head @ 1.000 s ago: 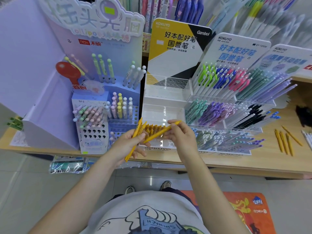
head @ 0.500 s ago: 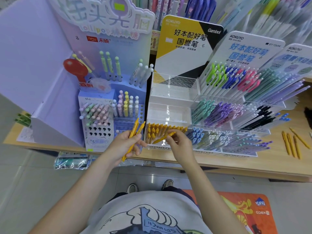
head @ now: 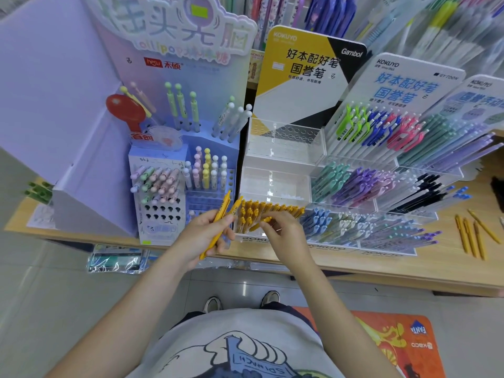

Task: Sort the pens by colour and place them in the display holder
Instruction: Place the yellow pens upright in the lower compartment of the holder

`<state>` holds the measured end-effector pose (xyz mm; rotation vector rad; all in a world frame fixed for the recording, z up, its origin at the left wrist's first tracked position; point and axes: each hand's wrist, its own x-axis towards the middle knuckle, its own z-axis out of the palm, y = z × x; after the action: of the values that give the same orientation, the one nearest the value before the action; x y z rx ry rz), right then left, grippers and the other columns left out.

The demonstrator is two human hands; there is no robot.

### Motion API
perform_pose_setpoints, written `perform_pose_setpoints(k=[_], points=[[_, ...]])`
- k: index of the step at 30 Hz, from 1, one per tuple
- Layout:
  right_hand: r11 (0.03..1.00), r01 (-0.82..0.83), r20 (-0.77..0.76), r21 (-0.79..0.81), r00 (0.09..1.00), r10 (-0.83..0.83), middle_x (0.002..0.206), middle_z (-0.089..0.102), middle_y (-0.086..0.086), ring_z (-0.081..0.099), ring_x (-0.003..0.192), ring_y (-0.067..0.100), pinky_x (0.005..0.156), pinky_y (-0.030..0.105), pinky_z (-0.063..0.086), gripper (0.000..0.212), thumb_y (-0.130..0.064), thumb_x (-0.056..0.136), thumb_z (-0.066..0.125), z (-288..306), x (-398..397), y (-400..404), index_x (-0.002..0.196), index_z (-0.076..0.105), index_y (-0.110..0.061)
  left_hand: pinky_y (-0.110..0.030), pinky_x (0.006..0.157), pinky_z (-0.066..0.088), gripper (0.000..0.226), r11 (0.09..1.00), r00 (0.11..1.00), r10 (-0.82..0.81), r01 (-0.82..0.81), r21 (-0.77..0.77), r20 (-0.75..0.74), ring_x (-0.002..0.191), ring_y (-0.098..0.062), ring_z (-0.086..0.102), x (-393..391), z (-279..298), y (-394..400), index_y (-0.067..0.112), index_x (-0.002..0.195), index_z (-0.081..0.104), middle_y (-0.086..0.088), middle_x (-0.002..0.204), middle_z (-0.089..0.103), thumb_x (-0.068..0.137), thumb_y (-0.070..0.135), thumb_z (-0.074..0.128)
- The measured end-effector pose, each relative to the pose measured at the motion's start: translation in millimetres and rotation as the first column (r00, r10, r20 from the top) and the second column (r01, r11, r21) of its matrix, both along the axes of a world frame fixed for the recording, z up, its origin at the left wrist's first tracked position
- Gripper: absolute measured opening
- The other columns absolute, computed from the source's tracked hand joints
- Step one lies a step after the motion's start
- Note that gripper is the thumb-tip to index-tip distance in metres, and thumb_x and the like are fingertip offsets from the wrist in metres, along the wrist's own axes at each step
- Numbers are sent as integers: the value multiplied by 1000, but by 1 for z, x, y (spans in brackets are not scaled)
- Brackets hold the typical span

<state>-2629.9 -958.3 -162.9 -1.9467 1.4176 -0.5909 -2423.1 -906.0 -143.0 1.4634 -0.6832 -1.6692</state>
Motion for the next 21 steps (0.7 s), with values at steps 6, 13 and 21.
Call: perform_pose_setpoints(k=[6,13,21], points=[[998,55,69,-35,996,-52,84,64,-4,55,73,3,69,24,51,14,-14,91,68,0,15,-1,105,69,-14,-22,38,28,26,1000,1000,-16,16,-15,-3,45,-13,47,0,1,2,20,113,70,-7,78,66,96,37,59],[999,-13,-45,-53,999,11,85,65,-8,56,72,11,68,35,53,10,-18,91,68,-4,15,-3,100,71,-16,-21,37,27,26,1000,999,-20,19,-20,-35,45,-13,47,0,6,3,17,115,70,-6,76,65,99,32,56],[904,27,452,427,860,-239,74,66,7,59,58,19,56,32,52,14,-19,96,61,44,14,0,95,71,-10,-19,39,29,15,990,994,-106,109,-91,35,41,-8,48,-13,17,-1,10,91,65,0,63,66,100,17,56]])
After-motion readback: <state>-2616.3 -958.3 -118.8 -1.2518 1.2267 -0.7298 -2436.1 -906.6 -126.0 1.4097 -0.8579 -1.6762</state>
